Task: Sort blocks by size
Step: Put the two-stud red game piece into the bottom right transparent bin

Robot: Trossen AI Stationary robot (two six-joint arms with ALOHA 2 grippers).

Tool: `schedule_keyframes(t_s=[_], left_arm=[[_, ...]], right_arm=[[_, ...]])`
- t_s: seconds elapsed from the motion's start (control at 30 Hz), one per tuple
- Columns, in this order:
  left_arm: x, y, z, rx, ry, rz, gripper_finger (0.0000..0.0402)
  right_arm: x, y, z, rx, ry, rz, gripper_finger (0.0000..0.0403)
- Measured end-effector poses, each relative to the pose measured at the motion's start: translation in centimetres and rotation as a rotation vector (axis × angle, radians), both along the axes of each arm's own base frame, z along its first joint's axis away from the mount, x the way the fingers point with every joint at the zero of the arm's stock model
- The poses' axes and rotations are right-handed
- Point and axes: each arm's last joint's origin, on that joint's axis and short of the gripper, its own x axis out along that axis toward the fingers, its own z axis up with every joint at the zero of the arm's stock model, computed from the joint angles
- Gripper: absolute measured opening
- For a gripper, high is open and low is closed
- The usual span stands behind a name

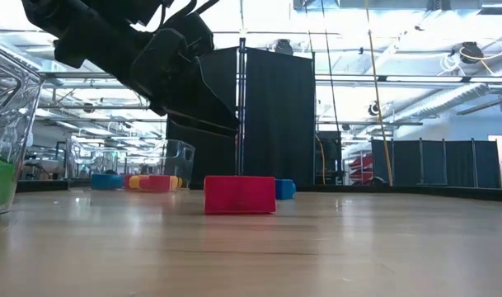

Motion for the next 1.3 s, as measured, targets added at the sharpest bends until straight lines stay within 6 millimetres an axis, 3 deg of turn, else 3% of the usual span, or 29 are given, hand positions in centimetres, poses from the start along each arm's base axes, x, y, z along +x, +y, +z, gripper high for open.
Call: schedule_keyframes(t_s=[0.47, 0.9, 1.3], left_arm=[[-0.1, -0.3, 0.0, -0.027, 0.001, -0.005, 0.0251], [-0.1, -0.4, 0.0, -0.036, 0.003, -0.023, 0.0251], [-0.1, -0.4, 0.0, -0.030, 0.005, -0.026, 0.0251]], right_arm=[[-3.7, 2.6, -0.8, 0.099, 0.157, -0.079, 0.0121], [-3.6, 4.2, -4.4, -0.039, 0.309, -0.177, 0.0141], [-3.4, 2.8, -5.0, -0.098, 0.552, -0.266, 0.0170]])
